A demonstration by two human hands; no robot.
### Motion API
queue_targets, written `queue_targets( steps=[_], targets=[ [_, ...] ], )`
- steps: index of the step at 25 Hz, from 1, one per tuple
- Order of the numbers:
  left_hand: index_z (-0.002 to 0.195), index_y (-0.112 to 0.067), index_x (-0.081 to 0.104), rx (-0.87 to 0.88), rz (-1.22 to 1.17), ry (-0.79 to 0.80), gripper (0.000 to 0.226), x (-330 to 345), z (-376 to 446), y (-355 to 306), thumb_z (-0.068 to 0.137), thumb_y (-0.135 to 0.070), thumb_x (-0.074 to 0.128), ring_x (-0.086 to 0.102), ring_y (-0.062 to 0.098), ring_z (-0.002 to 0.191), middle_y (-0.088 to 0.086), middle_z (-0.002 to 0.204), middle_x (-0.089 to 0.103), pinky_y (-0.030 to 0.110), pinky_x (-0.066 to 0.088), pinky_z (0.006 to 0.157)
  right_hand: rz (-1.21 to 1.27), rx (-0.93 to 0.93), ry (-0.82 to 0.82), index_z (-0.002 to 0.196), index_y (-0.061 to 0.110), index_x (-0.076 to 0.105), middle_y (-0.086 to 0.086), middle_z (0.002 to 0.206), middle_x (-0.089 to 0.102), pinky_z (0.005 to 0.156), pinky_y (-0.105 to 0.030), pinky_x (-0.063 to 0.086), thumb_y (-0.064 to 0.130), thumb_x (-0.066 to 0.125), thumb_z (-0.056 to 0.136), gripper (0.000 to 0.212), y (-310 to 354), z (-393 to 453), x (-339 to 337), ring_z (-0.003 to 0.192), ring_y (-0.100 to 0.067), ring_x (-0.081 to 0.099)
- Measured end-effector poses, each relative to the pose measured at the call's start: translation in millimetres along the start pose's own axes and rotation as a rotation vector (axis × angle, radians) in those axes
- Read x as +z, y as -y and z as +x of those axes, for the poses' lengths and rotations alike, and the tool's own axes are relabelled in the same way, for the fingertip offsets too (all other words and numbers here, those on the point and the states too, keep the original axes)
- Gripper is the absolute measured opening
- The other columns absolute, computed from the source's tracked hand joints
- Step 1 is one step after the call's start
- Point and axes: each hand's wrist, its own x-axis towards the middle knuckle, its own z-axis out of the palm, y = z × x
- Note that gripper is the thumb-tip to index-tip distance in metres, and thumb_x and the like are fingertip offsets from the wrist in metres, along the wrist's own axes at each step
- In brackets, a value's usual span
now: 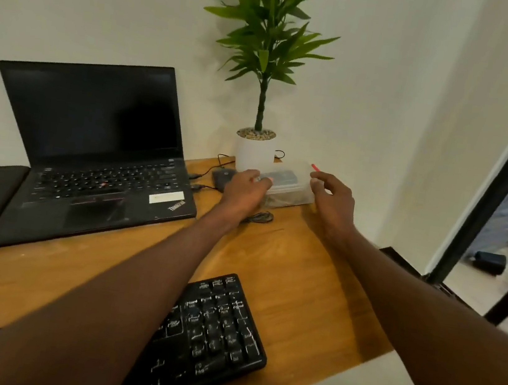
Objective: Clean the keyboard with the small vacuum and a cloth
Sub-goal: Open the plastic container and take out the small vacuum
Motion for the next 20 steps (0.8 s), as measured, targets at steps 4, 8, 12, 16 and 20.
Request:
queue_targets(
  steps=[4,8,12,16,20],
  targets=[
    [0.128,-0.01,0.074,0.093,-0.128,-0.079,0.038,10,-42,-6,0.103,-0.036,0.06,0.064,0.022,0.117,0.004,0.124,0.071,0.033,0.051,0.092,0.104,0.016,-0.201,0.112,0.026,0.074,0.012,0.11,0.072,0.094,-0.043,0.059,0.036,0.06,0.1,0.021,12,-35,-23,0.106,-0.01,0.065],
    [0.116,-0.013,0.076,0.076,-0.121,-0.192,0.029,13,-99,-2,0.097,-0.033,0.065,0.068,0.02,0.105,0.002,0.113,0.073,0.038,0.058,0.091,0.128,0.005,-0.202,0.113,0.032,0.07,0.018,0.106,0.069,0.083,-0.036,0.062,0.036,0.062,0.098,0.017,27,-84,-52,0.099,-0.008,0.066],
    [0.114,-0.021,0.069,-0.031,-0.146,-0.277,0.02,9,-129,7,0.094,-0.021,0.07,0.074,0.025,0.096,0.004,0.108,0.074,0.048,0.063,0.087,0.116,0.137,-0.159,0.129,0.027,0.063,0.016,0.105,0.063,0.085,-0.03,0.057,0.031,0.063,0.097,0.033,25,-114,-61,0.102,-0.01,0.063],
    [0.104,-0.027,0.059,-0.144,-0.163,-0.281,0.021,13,-124,7,0.093,-0.022,0.076,0.075,0.029,0.09,0.005,0.105,0.073,0.051,0.065,0.078,-0.031,0.185,-0.124,0.121,0.024,0.07,0.01,0.106,0.071,0.089,-0.034,0.057,0.045,0.062,0.097,0.033,23,-109,-58,0.099,-0.012,0.067],
    [0.105,-0.019,0.066,-0.232,-0.236,-0.322,0.012,8,-106,6,0.097,-0.024,0.074,0.075,0.028,0.091,0.008,0.105,0.074,0.051,0.065,0.079,-0.12,0.226,-0.17,0.115,0.024,0.076,0.008,0.103,0.076,0.089,-0.038,0.059,0.061,0.061,0.094,0.045,21,-100,-54,0.091,-0.011,0.069]
  ],
)
